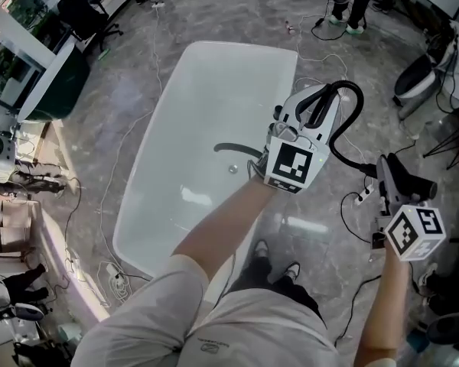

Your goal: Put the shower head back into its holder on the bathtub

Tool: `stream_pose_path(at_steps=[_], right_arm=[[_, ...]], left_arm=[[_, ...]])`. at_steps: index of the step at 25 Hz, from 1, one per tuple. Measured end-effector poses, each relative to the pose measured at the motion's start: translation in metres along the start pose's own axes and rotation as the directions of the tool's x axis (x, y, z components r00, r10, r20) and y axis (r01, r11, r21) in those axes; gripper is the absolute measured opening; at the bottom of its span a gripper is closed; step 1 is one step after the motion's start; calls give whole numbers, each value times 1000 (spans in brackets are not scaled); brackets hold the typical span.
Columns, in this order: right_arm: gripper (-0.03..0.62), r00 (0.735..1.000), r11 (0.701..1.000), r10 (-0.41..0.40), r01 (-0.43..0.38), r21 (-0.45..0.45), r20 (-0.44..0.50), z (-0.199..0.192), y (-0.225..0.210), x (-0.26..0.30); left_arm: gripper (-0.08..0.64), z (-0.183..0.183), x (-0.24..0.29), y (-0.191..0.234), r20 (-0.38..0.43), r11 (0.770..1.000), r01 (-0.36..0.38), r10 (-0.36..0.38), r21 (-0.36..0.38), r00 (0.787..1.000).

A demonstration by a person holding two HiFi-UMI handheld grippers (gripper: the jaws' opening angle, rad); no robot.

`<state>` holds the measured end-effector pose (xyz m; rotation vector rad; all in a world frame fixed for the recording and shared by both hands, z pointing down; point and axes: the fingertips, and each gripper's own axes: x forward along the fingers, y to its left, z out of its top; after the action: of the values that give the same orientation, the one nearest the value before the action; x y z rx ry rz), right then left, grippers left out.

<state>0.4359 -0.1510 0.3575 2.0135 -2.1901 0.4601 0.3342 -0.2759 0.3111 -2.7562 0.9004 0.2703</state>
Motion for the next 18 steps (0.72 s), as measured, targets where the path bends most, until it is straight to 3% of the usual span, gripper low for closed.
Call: stream_pose_path(at_steps=[11,18], right_arm=[[109,996,996,86,-85,15,-23,-18,23,24],[109,989,989,139,-141,-46,-53,-26,60,40]], left_arm=[[55,-24,-65,33,-65,994,-110,111,21,992],[55,-48,-105,51,-129,980,-190,181,-59,975]])
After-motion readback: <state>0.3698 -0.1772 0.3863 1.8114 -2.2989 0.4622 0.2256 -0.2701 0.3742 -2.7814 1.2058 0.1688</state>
